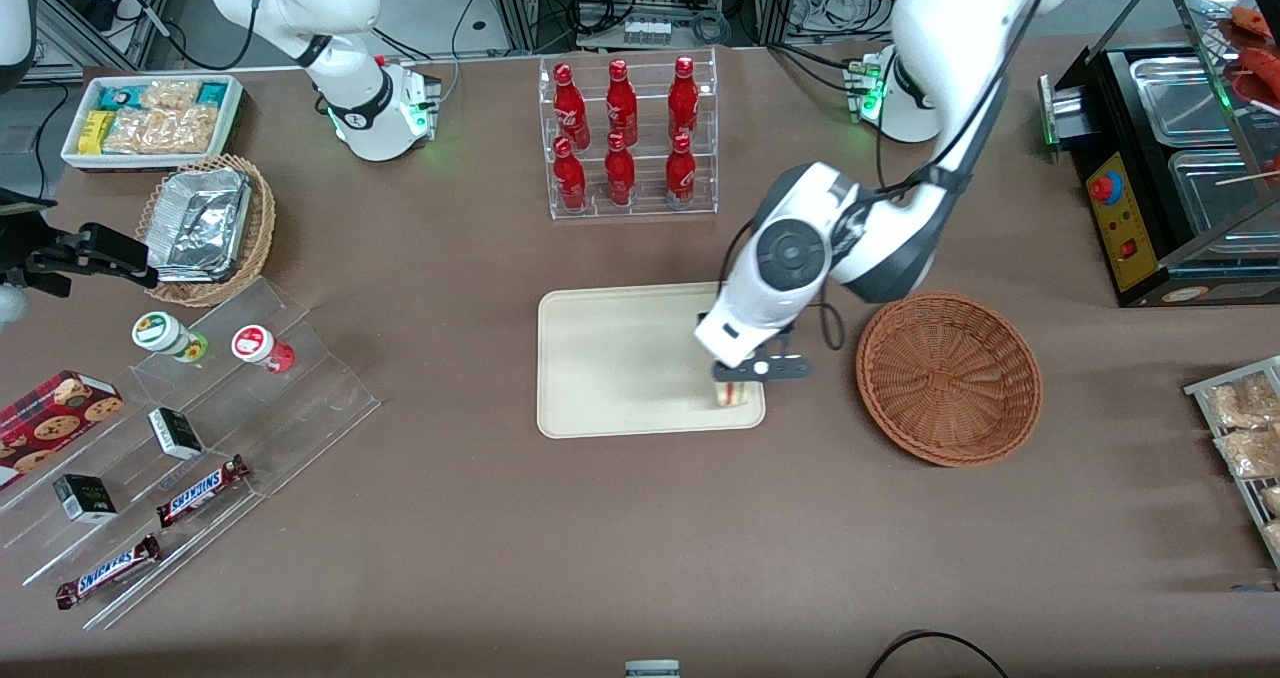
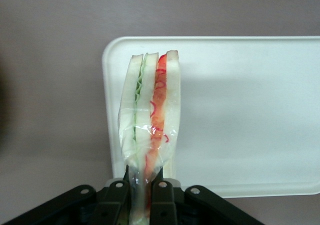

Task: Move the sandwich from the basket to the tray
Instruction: 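Lift the sandwich and carry it with the left gripper over the tray, then lower the sandwich onto the beige tray and open the left gripper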

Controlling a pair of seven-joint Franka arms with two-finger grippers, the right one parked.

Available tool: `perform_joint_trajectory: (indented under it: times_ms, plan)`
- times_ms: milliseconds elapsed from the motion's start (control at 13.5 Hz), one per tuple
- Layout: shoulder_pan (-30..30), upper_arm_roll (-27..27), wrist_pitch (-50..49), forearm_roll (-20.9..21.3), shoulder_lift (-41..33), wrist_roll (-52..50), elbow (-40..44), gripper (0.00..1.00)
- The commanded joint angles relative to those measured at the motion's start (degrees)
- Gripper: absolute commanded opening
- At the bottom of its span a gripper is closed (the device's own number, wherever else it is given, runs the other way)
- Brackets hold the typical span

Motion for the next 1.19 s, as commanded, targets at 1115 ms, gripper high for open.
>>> perform_joint_trajectory:
  times_ms: [1115]
  plan:
    - [-9.07, 0.65, -3.85, 0.11, 14.39, -11.09, 15.91, 0.0]
